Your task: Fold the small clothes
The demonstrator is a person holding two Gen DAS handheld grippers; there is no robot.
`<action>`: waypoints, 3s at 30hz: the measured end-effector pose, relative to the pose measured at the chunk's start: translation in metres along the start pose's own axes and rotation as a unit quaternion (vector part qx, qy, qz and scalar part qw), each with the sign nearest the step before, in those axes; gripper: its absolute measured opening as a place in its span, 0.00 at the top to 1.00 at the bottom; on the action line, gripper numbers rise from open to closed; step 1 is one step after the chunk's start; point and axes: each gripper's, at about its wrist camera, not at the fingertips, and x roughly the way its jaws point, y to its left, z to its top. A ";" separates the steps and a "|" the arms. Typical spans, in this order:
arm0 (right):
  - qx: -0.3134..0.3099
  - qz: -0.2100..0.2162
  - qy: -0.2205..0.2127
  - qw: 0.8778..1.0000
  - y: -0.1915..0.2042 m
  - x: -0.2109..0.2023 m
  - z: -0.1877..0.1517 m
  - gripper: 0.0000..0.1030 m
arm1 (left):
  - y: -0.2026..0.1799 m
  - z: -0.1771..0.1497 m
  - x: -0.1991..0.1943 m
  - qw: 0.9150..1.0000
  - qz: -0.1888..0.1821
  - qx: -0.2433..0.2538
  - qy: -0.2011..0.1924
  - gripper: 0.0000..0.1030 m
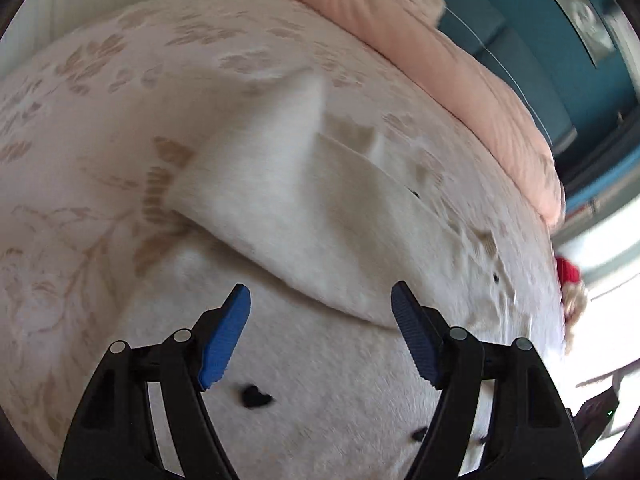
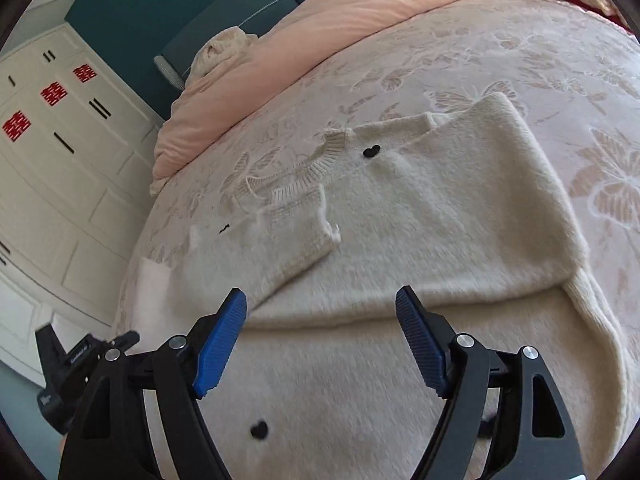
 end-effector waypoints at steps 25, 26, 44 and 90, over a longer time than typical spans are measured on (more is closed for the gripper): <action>-0.019 -0.062 0.021 0.998 -0.045 0.041 0.025 0.94 | 0.012 0.017 0.051 0.999 0.029 -0.043 -0.002 0.93; -0.015 -0.056 0.030 0.998 -0.054 0.046 0.022 0.96 | 0.011 0.017 0.052 0.999 0.032 -0.041 -0.002 0.93; -0.249 0.027 0.111 0.962 0.193 0.164 -0.013 0.98 | 0.012 -0.004 0.058 0.995 0.023 0.046 -0.084 0.91; 0.130 -0.019 0.056 0.990 -0.110 -0.175 -0.193 0.89 | 0.097 -0.146 -0.111 0.994 0.034 0.054 0.089 0.91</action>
